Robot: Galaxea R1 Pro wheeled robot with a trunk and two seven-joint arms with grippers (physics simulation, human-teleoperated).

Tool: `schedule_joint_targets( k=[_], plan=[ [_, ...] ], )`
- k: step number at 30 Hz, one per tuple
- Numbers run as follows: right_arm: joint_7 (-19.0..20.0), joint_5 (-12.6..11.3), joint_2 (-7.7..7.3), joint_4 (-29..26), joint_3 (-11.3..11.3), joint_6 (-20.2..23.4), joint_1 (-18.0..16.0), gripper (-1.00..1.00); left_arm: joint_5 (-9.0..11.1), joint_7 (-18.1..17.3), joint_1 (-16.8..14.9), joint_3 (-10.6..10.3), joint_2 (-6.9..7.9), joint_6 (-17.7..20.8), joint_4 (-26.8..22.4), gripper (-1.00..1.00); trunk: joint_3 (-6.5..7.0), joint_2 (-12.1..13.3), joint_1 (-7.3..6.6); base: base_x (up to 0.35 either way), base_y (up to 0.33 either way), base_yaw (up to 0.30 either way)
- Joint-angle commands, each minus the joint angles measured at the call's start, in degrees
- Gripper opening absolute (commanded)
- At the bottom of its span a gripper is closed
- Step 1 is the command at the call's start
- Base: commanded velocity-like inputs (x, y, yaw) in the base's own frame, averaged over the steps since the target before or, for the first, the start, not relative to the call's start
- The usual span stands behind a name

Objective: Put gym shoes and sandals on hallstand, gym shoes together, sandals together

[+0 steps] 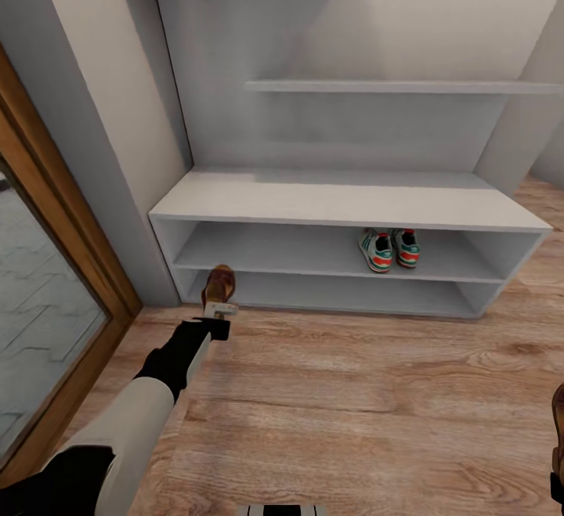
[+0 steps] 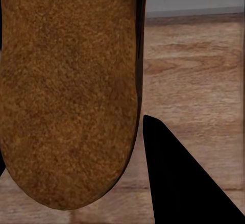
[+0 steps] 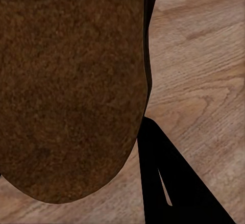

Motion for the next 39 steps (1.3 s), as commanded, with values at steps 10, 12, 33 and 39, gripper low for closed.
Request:
schedule_joint_targets(
  k=[10,12,33,39],
  plan=[
    [0.3,0.4,-0.01,0.1,-0.5,-0.2,-0.1,-1.00,-0.6,-0.1,0.4,0.0,-0.03,5.0,-5.8,-1.00,-0.05,0.0,-0.01,0.000,-0.068,0.000],
    [0.3,0.4,-0.01,0.1,-0.5,-0.2,-0.1,-1.00,-0.6,-0.1,0.5,0.0,-0.02,5.0,-5.9,-1.00,-0.05,0.0,-0.01,0.000,-0.242,0.000],
    [0.3,0.4,0.03,0.2,-0.5,-0.2,0.0,-1.00,-0.6,0.0,0.9,0.1,-0.01,4.9,-6.0,-1.00,-0.05,0.0,-0.01,0.085,-0.253,0.000],
    [0.3,0.4,0.05,0.2,-0.5,-0.2,-0.1,-1.00,-0.6,-0.1,0.9,0.1,-0.02,4.8,-6.0,-1.00,-0.05,0.0,-0.01,0.230,-0.193,0.000]
  ],
)
